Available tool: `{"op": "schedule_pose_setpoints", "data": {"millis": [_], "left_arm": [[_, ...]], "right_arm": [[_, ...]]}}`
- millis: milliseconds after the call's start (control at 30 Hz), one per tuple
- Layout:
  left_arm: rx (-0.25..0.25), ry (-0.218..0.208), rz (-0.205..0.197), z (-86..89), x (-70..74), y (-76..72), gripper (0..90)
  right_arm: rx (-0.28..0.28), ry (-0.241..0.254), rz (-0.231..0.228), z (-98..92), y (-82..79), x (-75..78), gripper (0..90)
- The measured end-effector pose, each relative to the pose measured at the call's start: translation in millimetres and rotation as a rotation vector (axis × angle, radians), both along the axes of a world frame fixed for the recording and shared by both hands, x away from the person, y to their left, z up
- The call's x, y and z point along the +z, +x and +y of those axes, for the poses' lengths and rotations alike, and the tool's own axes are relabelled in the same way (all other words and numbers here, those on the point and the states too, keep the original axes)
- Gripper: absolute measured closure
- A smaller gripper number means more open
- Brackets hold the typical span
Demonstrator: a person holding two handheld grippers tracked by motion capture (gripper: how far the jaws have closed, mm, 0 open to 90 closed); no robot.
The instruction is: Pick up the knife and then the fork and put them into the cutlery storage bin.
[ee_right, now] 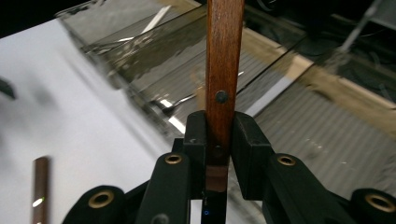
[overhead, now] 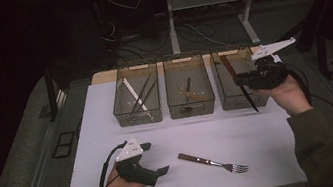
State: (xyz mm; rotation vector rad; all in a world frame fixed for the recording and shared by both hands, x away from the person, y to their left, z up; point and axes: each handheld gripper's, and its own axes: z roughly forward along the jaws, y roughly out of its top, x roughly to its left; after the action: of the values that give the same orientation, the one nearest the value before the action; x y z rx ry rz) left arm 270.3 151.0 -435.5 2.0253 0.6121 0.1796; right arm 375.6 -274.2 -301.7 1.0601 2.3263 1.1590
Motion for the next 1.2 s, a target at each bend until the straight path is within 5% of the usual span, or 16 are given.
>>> {"op": "schedule_pose_setpoints", "data": {"millis": [267, 533, 667, 833, 1200], "left_arm": [[0.001, -0.002, 0.0, 0.2, 0.3, -0.2, 0.0], [0.001, -0.004, -0.001, 0.3, 0.5, -0.3, 0.0], [0.0, -0.009, -0.003, 0.5, 0.5, -0.5, 0.0], [-0.002, -0.011, -0.004, 0.6, 0.7, -1.2, 0.0], [-0.002, -0.009, -0.001, 0.4, 0.7, -1.2, 0.0]], "right_arm": [[-0.071, -0.022, -0.013, -15.1, 31.2, 13.8, 76.6], [-0.142, -0.057, -0.016, -23.8, 66.0, 9.5, 76.6], [-0.157, -0.063, -0.01, -27.9, 81.3, -3.6, 76.6], [-0.194, -0.087, 0.057, -32.1, 95.2, -27.8, 76.6], [-0.206, -0.123, 0.148, -37.8, 101.0, -65.1, 76.6]]}}
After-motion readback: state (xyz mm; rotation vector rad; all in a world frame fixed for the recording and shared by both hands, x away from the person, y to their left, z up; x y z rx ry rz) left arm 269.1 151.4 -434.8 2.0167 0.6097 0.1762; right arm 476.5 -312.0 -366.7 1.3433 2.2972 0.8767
